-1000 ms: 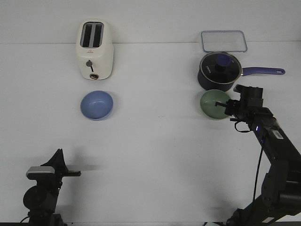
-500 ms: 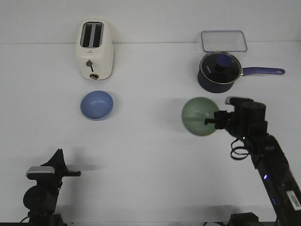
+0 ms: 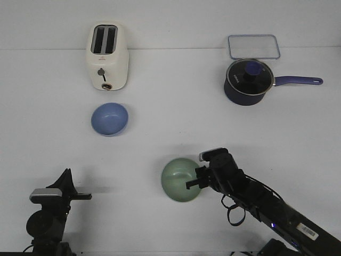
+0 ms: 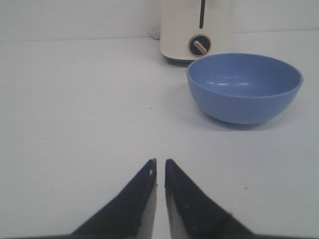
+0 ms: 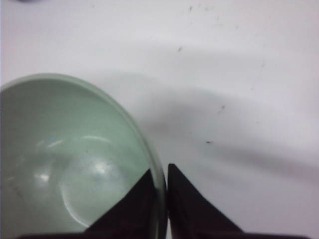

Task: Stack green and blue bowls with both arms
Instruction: 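Lift the green bowl with the right gripper and carry it toward the robot, center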

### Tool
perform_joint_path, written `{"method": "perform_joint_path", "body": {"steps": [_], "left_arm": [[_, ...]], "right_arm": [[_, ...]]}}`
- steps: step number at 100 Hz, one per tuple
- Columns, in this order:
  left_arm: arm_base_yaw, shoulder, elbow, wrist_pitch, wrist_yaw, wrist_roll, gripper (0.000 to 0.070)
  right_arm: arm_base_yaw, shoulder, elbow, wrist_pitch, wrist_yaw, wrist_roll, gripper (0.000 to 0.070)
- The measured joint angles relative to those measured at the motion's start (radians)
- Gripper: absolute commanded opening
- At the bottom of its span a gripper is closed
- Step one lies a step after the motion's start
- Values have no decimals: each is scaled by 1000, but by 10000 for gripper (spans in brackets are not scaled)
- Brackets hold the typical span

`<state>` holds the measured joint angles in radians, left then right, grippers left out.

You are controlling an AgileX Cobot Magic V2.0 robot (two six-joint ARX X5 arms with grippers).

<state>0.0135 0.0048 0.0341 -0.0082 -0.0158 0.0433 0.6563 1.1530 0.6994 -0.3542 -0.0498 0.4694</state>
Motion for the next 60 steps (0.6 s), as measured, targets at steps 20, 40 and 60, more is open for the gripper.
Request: {"method": "perform_joint_path", "body": {"steps": [20, 40, 60], "left_arm": [[0, 0, 0, 0, 0, 0, 15], [0, 0, 0, 0, 0, 0, 15], [0, 0, 0, 0, 0, 0, 15]], "right_arm": [[24, 73, 0, 2, 2, 11, 52], [24, 80, 0, 5, 2, 13, 374], [17, 41, 0, 6, 2, 4, 374]]}}
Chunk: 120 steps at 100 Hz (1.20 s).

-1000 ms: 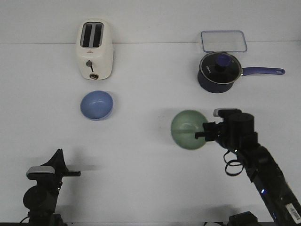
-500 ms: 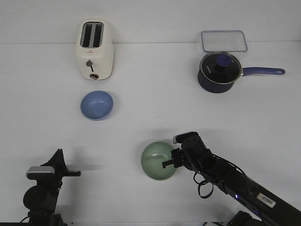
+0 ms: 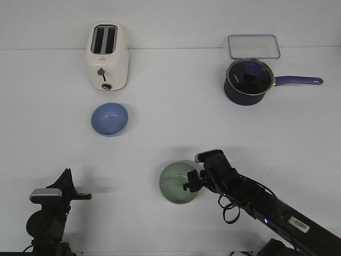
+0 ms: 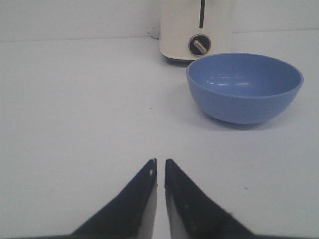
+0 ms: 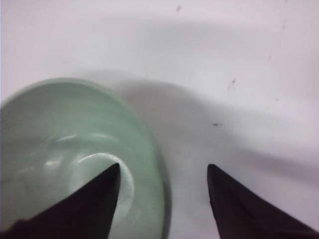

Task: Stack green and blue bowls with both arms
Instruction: 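Lift the green bowl with the right gripper and carry it toward the robot, center, then lower the green bowl, open the right gripper and pull back, then reach the left gripper forward and grasp the rim of the light blue bowl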

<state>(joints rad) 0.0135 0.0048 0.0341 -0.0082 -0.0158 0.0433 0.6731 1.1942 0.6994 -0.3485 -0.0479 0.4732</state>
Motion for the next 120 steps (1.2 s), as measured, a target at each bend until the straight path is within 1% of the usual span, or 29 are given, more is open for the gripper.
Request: {"method": "perform_joint_path", "body": {"steps": [9, 19, 33, 44, 60, 72, 80, 89, 102, 115, 120], "left_arm": [[0, 0, 0, 0, 0, 0, 15], [0, 0, 0, 0, 0, 0, 15], [0, 0, 0, 0, 0, 0, 15], [0, 0, 0, 0, 0, 0, 15], [0, 0, 0, 0, 0, 0, 15], [0, 0, 0, 0, 0, 0, 15], [0, 0, 0, 0, 1, -11, 15], [0, 0, 0, 0, 7, -73, 15], [0, 0, 0, 0, 16, -221, 12], [0, 0, 2, 6, 23, -341, 11], [0, 2, 21, -21, 36, -384, 11]], "right_arm": [[0, -101, 0, 2, 2, -35, 373], [4, -258, 3, 0, 31, -87, 369], [55, -475, -2, -51, 131, -153, 369], [116, -634, -64, -52, 203, -170, 369], [171, -789, -156, -59, 209, -179, 369], [183, -816, -177, -97, 209, -179, 369], [183, -817, -177, -97, 209, -179, 369], [183, -817, -177, -96, 209, -179, 369], [183, -817, -177, -94, 209, -179, 369], [183, -817, -177, -89, 232, -179, 369], [183, -817, -177, -89, 236, -179, 369]]}}
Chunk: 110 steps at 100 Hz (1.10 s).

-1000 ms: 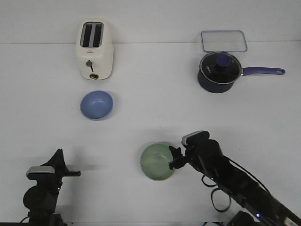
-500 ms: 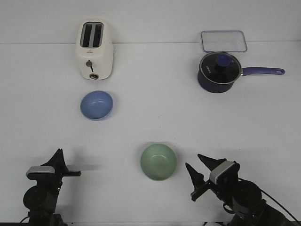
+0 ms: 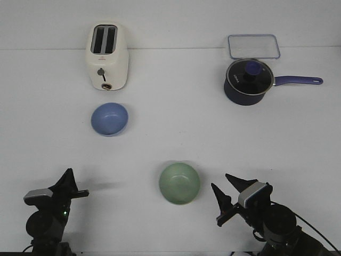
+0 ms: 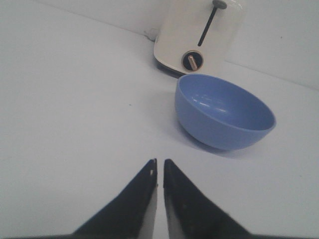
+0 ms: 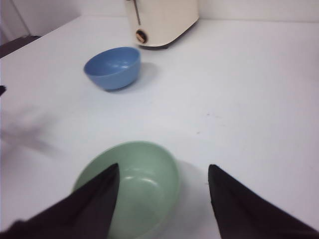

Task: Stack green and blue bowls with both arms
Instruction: 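Reach the left gripper forward and grasp the rim of the light blue bowl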

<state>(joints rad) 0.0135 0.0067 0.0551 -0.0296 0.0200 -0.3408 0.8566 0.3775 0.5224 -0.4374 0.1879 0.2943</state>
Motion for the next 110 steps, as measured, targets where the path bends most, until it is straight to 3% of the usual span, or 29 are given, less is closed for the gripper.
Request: {"method": "perform_joint_path", "body": {"steps": [9, 26, 41, 47, 82, 101, 110], "left_arm": [[0, 48, 97, -38, 4, -44, 12], [0, 288, 388, -75, -18, -43, 39], [0, 632, 599, -166, 49, -9, 390], [-1, 772, 674, -174, 77, 4, 465], [-1, 1403, 960, -181, 109, 44, 462], [-10, 1570, 1005, -150, 109, 48, 458], [-18, 1601, 1006, -126, 109, 52, 414]], "right_arm": [[0, 0, 0, 0, 0, 0, 369], [0, 0, 0, 6, 0, 0, 369], [0, 0, 0, 13, 0, 0, 369], [0, 0, 0, 13, 0, 0, 369], [0, 0, 0, 13, 22, -2, 369], [0, 0, 0, 13, 50, -2, 369], [0, 0, 0, 13, 50, -2, 369]]}}
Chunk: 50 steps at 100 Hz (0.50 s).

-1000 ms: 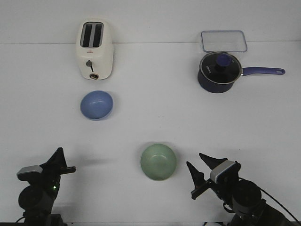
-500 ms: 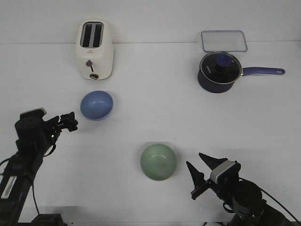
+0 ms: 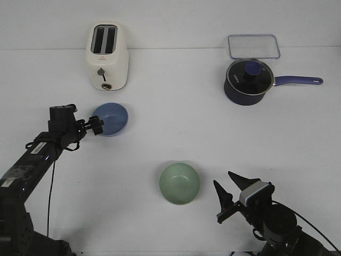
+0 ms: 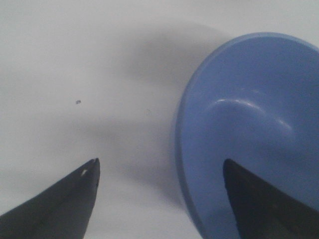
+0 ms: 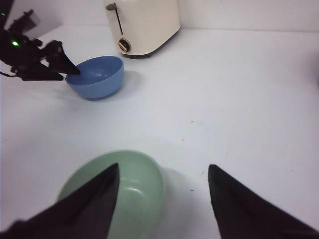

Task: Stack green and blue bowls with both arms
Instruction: 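Reach the left gripper forward and grasp the rim of the light blue bowl, then lift the blue bowl with the left gripper and lower it into the green bowl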

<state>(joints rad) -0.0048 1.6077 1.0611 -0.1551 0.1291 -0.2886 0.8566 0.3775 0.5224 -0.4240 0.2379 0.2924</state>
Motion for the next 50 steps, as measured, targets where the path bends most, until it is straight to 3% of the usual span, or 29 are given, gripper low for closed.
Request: {"method": "perform_joint_path", "body": {"steps": [13, 33, 44, 50], "left_arm": [[-15, 21, 0, 47, 0, 6, 213], [-32, 33, 0, 84, -2, 8, 151], [-34, 33, 0, 89, -3, 9, 3], [-35, 33, 0, 89, -3, 9, 10]], "right_arm": [[0, 0, 0, 0, 0, 0, 369], [0, 0, 0, 2, 1, 0, 369], [0, 0, 0, 3, 1, 0, 369], [0, 0, 0, 10, 1, 0, 369]]}}
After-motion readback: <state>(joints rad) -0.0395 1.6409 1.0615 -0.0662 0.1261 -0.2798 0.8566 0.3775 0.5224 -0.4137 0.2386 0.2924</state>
